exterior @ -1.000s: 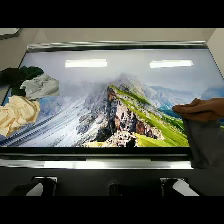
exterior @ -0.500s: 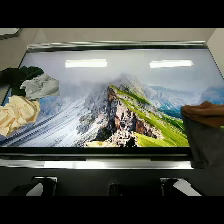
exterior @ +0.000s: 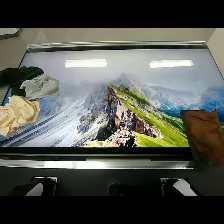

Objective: Fold the shirts.

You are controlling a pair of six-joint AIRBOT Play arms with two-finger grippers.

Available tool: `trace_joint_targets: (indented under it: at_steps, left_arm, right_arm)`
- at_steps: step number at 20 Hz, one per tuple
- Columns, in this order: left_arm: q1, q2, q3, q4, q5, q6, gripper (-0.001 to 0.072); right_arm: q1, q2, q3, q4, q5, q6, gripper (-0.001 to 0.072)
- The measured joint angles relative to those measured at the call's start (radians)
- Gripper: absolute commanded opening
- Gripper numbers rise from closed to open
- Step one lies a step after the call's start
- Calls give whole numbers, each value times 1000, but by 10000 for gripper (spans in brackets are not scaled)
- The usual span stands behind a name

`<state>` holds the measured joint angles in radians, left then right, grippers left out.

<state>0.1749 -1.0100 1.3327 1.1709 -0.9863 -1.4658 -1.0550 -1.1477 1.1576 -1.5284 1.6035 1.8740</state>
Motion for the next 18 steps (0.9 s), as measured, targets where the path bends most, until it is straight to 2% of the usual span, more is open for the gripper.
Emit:
trace_joint_targets:
  at_steps: [1,2,3,7,10,12,14,16,17,18]
  left_arm:
    - [0,0,0,0,2,0,32]
    - [0,0,0,0,2,0,32]
    - [0,0,0,0,2,0,32]
    - [0,-3,2,0,13,0,31]
    - [0,-3,43,-3,42,2,28]
    - [-12,-9,104,14,72,29,27]
    - [-60,-32,172,125,84,27,28]
    - [-131,-70,218,309,48,-23,32]
    - [-170,-98,230,399,6,-47,108]
    - [-204,-129,235,467,-56,-68,360]
  right_arm:
    - [0,5,-49,-14,-24,9,137]
    - [0,9,-93,-22,-48,17,423]
    - [0,13,-126,-29,-68,19,676]
    - [0,19,-136,-44,-126,-26,683]
    - [0,21,13,-40,-179,-100,682]
    - [13,22,161,37,-258,-172,681]
    - [79,23,291,156,-345,-250,680]
    - [219,22,369,235,-401,-301,678]
    - [314,18,388,257,-406,-309,634]
    - [412,11,392,258,-393,-304,619]
